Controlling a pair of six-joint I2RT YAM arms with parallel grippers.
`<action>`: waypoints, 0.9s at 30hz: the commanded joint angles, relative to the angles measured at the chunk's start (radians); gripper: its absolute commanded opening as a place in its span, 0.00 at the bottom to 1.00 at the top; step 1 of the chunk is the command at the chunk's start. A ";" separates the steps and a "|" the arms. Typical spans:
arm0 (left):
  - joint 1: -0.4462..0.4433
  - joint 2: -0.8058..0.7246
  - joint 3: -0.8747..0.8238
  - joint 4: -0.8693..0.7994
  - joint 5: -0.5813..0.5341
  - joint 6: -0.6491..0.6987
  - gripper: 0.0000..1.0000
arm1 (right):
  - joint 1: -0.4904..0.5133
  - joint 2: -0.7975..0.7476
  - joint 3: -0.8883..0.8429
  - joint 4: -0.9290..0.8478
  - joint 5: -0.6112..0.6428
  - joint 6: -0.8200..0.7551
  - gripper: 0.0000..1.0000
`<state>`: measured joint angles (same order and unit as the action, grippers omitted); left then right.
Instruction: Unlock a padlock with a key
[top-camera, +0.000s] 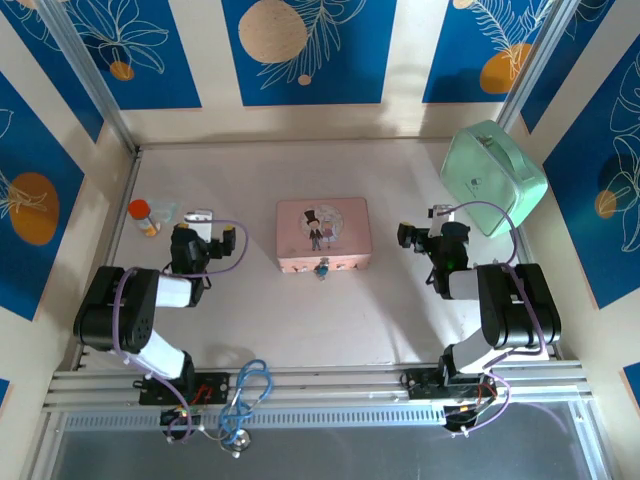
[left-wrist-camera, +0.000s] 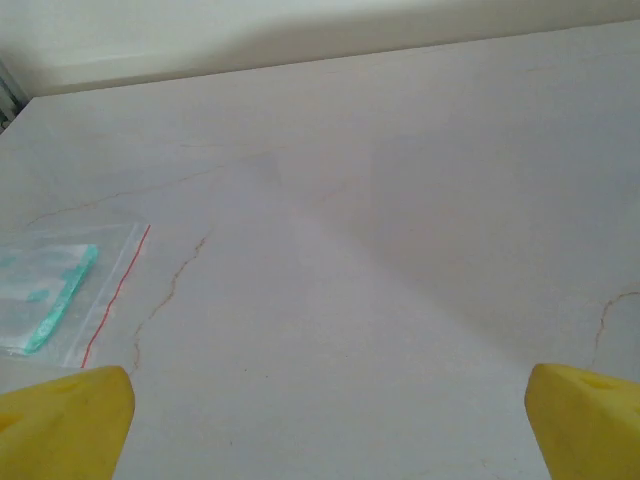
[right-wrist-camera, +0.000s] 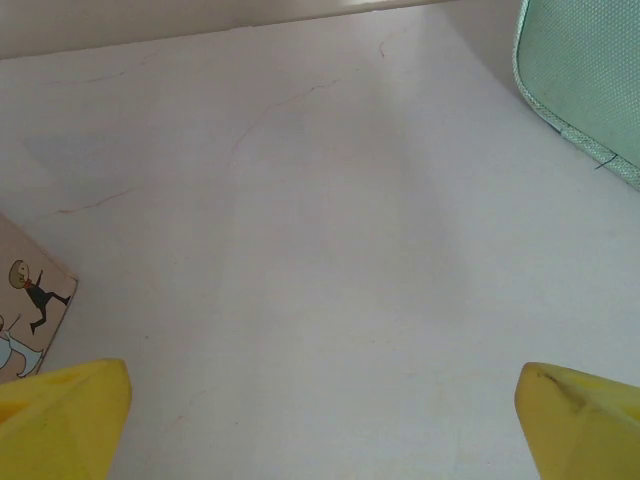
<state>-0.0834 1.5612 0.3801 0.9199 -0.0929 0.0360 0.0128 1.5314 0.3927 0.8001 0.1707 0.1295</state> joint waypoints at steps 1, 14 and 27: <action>0.004 0.005 -0.005 0.020 0.024 0.019 1.00 | -0.001 -0.010 0.020 0.016 -0.028 -0.019 0.99; 0.005 0.005 -0.004 0.022 0.025 0.019 1.00 | -0.007 -0.010 0.019 0.014 -0.037 -0.017 0.99; 0.011 0.005 -0.001 0.013 0.040 0.015 1.00 | -0.007 -0.010 0.020 0.014 -0.037 -0.016 0.99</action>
<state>-0.0830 1.5608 0.3801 0.9195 -0.0780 0.0357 0.0128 1.5314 0.3927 0.8001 0.1486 0.1299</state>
